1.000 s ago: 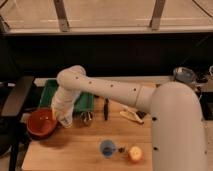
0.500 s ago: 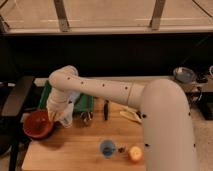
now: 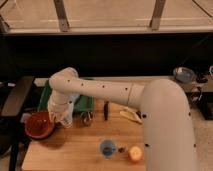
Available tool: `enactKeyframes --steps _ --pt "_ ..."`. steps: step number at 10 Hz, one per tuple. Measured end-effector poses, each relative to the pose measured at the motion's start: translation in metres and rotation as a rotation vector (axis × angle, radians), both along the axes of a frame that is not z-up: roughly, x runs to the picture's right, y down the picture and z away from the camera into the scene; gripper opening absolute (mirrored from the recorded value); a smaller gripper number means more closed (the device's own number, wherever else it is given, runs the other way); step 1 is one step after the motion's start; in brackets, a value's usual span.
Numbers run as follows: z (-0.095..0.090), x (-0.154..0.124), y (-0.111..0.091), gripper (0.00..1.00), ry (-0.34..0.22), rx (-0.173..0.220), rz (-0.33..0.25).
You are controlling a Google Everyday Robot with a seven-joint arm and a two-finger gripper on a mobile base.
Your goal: Stack bowls into tray
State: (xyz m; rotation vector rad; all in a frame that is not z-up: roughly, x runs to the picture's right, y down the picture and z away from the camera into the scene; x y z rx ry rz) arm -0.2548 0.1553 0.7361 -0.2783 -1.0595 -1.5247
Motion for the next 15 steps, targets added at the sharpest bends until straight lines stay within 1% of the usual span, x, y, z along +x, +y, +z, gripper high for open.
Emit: enactKeyframes --steps 1,2,5,6,7,9,10,11,15 --pt "0.001 0.002 0.001 0.7 0.008 0.0 0.009" --pt "0.002 0.005 0.002 0.76 0.017 0.002 0.018" --pt "-0.003 0.009 0.0 0.77 0.034 0.018 0.04" --pt "-0.006 0.011 -0.001 0.77 0.048 0.024 0.057" --pt "-0.01 0.013 -0.001 0.77 0.075 0.022 0.081" --pt "-0.019 0.024 -0.002 0.77 0.161 0.006 0.151" --pt "-0.021 0.024 -0.001 0.77 0.177 0.001 0.164" --pt "-0.023 0.025 -0.001 0.77 0.185 -0.001 0.172" --pt "-0.023 0.025 -0.001 0.77 0.184 -0.005 0.172"
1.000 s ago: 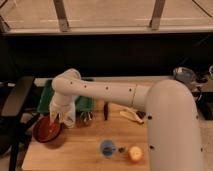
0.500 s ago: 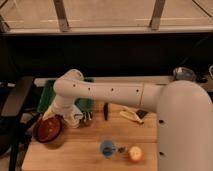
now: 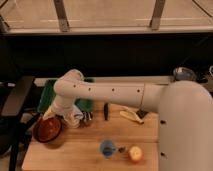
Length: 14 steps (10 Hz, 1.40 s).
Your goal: Stack bowls into tray
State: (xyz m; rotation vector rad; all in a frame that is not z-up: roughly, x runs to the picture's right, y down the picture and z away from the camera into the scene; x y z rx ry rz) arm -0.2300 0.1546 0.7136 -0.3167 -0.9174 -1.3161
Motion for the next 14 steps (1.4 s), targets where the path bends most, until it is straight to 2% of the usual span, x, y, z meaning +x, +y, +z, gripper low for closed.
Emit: enactKeyframes --steps 2,3,5,7,10,11,14 --pt "0.0 -0.008 0.017 0.77 -0.002 -0.026 -0.018" --pt "0.0 -0.012 0.033 0.77 0.008 -0.045 -0.02" --pt "0.008 -0.011 0.052 0.77 0.041 -0.075 -0.012" --pt "0.016 -0.009 0.059 0.77 0.079 -0.084 -0.001" --pt "0.043 -0.001 0.059 0.77 0.127 -0.074 0.039" --pt "0.053 -0.001 0.059 0.77 0.129 -0.071 0.051" --pt "0.081 -0.018 0.066 0.76 0.062 -0.088 0.108"
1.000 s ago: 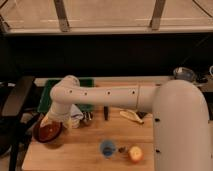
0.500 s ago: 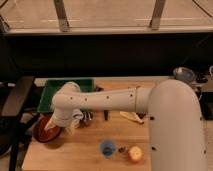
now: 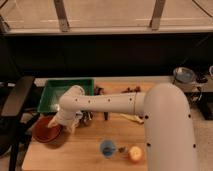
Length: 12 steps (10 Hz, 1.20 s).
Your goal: Stack bowls into tray
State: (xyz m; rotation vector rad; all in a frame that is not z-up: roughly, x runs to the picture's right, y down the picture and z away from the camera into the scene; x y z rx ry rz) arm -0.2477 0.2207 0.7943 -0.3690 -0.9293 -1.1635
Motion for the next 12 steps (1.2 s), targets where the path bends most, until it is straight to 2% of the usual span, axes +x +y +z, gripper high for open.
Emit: enactKeyframes --steps 1,6,7,8,9,12 --pt "0.0 -0.004 0.002 0.7 -0.015 -0.001 0.002" --pt "-0.001 -0.002 0.002 0.2 -0.015 0.002 -0.006" --pt "-0.007 -0.003 0.001 0.09 -0.027 0.02 -0.014" --pt "-0.017 -0.005 -0.002 0.03 -0.043 0.038 -0.019" --pt "-0.035 -0.007 -0.009 0.0 -0.063 0.062 -0.026" --pt "-0.089 -0.015 -0.041 0.0 -0.141 0.123 -0.038"
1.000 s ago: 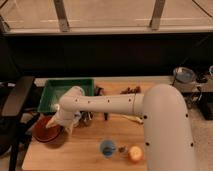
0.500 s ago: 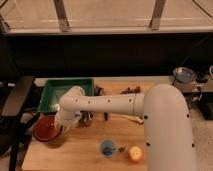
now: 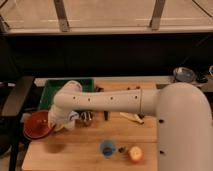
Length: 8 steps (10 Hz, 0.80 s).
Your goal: Stack bowls into tray
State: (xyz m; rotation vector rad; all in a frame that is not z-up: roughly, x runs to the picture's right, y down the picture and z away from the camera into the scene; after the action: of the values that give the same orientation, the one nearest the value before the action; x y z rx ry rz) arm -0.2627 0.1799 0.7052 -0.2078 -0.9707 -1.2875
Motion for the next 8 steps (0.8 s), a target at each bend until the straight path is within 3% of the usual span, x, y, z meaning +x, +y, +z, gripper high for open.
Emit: enactKeyframes --steps 2,4,8 --pt "-0.034 -0.01 -0.022 0.0 -0.066 0.048 -0.016" --pt "-0.051 -0.011 -0.052 0.0 -0.094 0.096 -0.012" --pt "-0.032 0.017 -0.117 0.0 -0.008 0.147 0.018"
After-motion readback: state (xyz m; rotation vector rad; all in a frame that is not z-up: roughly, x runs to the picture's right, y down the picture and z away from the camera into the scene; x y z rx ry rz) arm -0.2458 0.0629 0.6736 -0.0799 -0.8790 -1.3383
